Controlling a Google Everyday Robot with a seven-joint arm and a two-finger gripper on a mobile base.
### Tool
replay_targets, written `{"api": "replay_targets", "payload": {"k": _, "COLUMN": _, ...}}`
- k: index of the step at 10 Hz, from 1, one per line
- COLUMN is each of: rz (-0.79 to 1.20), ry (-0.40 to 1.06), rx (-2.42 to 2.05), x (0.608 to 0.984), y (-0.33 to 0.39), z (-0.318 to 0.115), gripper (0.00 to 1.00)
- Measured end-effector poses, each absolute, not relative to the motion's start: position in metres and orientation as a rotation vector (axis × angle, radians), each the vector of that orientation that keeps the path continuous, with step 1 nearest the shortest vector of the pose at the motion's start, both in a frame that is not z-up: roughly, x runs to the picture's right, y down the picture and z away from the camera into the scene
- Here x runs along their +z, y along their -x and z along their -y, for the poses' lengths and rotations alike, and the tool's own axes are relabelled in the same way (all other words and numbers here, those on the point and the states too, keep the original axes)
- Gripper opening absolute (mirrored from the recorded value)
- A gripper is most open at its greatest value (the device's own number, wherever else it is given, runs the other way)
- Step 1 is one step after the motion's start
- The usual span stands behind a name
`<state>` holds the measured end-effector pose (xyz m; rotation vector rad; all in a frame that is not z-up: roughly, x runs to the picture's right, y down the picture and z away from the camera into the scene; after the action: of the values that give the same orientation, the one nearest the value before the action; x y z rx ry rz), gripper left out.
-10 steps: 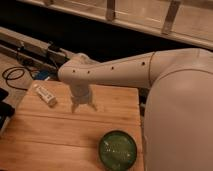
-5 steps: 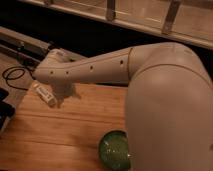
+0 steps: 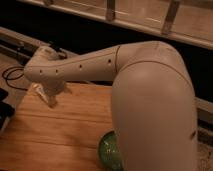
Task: Place the bottle in the ceramic bowl
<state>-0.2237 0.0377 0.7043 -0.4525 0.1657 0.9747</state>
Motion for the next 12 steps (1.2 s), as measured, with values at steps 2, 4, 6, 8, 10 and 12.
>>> {"api": "replay_targets", "payload": {"k": 2, "rz": -0.181, "ry": 0.444, "rx": 0.99, "x": 0.699, "y": 0.216, "z": -0.045, "gripper": 0.65}}
{"api": "replay_targets", "payload": {"k": 4, "rz": -0.215, "ry": 0.437, "rx": 1.007, "x": 0.693, "y": 0.194, "z": -0.053, "gripper": 0.65}}
{"api": "replay_targets", "payload": {"k": 6, "rz": -0.223, "ry": 0.446, "rx": 1.009, "x": 0.697, "y": 0.173, "z": -0.059, "gripper": 0.65}}
{"api": "replay_targets", "payload": {"k": 8, "rz": -0.192, "ry": 0.465, "rx": 1.01, "x": 0.71, "y": 0.172, "z": -0.055, "gripper": 0.65}}
{"api": "replay_targets", "payload": {"k": 10, "rz": -0.145, "ry": 0.482, "rx": 0.996, "x": 0.729, "y": 0.188, "z": -0.043, "gripper": 0.65}}
{"api": "replay_targets", "payload": {"k": 12, "rz": -0.09, "ry": 0.496, "rx": 0.947, "x": 0.75, "y": 0.226, "z": -0.024, "gripper": 0.65}}
